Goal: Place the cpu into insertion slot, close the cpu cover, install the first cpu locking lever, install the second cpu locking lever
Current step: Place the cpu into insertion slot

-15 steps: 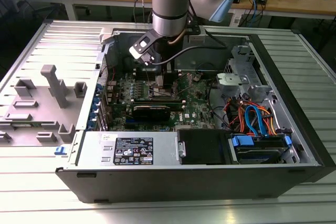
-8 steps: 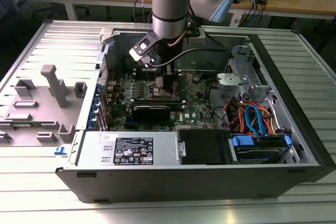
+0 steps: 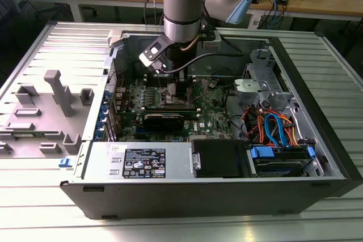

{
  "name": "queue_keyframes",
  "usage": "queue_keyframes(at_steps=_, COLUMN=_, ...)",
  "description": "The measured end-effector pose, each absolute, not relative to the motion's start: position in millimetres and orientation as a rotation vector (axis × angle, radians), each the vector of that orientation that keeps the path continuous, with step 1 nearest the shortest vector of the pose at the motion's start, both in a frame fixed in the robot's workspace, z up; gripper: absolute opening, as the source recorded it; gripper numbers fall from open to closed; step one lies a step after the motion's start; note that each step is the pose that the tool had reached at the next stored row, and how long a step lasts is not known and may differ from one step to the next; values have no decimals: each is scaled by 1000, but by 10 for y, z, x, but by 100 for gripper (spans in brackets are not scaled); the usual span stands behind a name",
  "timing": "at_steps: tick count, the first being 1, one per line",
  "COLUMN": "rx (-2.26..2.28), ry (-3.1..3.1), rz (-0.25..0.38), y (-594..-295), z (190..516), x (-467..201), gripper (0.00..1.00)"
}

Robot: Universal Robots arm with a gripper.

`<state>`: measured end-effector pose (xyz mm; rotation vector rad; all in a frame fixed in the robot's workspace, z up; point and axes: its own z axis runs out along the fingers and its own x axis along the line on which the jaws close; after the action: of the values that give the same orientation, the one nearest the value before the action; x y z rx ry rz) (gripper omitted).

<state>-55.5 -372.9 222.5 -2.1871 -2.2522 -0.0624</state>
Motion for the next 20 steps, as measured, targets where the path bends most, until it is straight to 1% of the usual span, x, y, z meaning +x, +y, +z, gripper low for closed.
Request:
queue_keyframes(at_steps=9, rx=-2190, ry=-2255, rz=-56, y=-3732, z=2121, x=-583, gripper=54)
queue_keyframes(at_steps=20, rx=-2215, ry=-2238, rz=-48, y=-3748, z=2088, x=-584, gripper=54)
